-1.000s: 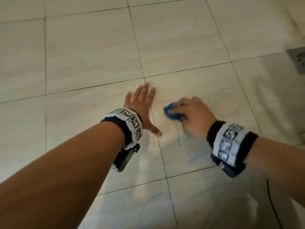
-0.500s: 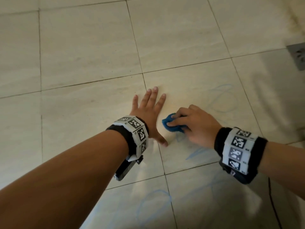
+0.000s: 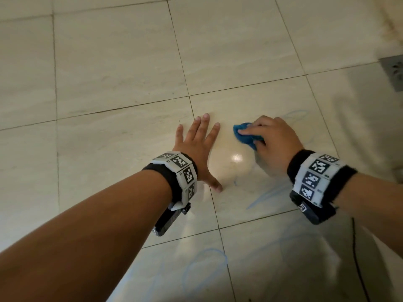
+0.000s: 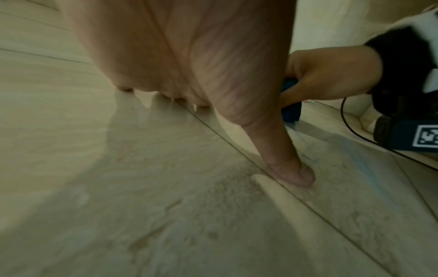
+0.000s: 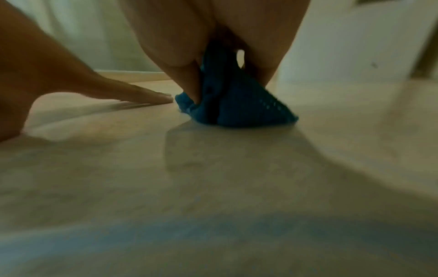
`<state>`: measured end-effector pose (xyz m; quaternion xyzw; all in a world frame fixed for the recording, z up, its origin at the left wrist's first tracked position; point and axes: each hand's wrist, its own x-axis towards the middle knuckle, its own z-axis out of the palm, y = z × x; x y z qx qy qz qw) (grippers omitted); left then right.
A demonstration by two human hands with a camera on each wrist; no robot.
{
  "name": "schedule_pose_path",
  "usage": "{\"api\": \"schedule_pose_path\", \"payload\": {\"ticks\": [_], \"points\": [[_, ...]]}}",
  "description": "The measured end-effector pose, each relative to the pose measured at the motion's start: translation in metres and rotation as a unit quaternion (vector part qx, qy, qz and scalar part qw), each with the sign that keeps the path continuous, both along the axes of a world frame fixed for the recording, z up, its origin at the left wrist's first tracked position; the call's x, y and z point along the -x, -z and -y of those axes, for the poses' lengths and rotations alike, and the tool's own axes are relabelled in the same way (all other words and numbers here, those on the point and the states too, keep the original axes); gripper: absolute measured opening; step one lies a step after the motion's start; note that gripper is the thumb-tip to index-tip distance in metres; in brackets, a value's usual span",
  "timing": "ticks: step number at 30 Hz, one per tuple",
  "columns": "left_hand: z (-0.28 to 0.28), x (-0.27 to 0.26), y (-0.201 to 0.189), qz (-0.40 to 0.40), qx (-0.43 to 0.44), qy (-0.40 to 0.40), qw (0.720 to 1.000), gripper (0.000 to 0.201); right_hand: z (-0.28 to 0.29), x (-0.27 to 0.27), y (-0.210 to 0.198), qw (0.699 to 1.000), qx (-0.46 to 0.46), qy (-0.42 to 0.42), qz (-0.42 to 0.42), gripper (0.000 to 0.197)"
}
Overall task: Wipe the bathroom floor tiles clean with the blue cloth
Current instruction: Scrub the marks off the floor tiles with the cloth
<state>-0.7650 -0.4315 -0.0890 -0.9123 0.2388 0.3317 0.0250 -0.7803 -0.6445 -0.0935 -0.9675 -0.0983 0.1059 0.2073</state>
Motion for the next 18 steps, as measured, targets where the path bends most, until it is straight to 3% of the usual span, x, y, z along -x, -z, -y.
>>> {"api": "schedule_pose_path", "payload": {"ticks": [2, 5, 7, 9, 11, 13, 16, 18], "points": [[0.000, 0.000, -0.001, 0.001, -0.003, 0.003, 1.000, 0.154, -0.009, 0.010, -0.003, 0.999, 0.031, -0.005, 0.022, 0.043], [0.000, 0.001, -0.002, 0.004, -0.008, 0.006, 1.000, 0.153, -0.020, 0.053, -0.005, 0.979, 0.040, -0.194, 0.042, 0.048], [0.000, 0.000, -0.002, 0.004, -0.010, 0.004, 1.000, 0.154, -0.011, 0.053, -0.010, 0.966, 0.034, -0.255, -0.013, 0.048], [0.000, 0.000, -0.003, -0.001, -0.010, 0.003, 1.000, 0.154, 0.004, 0.031, -0.008, 0.979, 0.035, -0.196, -0.048, 0.043], [0.000, 0.000, -0.003, -0.005, -0.008, 0.002, 1.000, 0.153, 0.012, 0.012, -0.005, 0.996, 0.026, -0.073, -0.032, 0.043], [0.000, 0.000, -0.004, -0.005, -0.007, 0.001, 1.000, 0.153, 0.005, 0.020, -0.007, 0.998, 0.030, -0.044, -0.019, 0.044], [0.000, 0.000, -0.004, -0.002, -0.011, 0.006, 1.000, 0.152, -0.014, 0.073, -0.010, 0.976, -0.002, -0.216, -0.026, 0.047], [0.000, 0.000, -0.004, -0.002, -0.014, 0.007, 1.000, 0.152, -0.013, 0.081, -0.015, 0.958, -0.002, -0.279, -0.064, 0.048]]}}
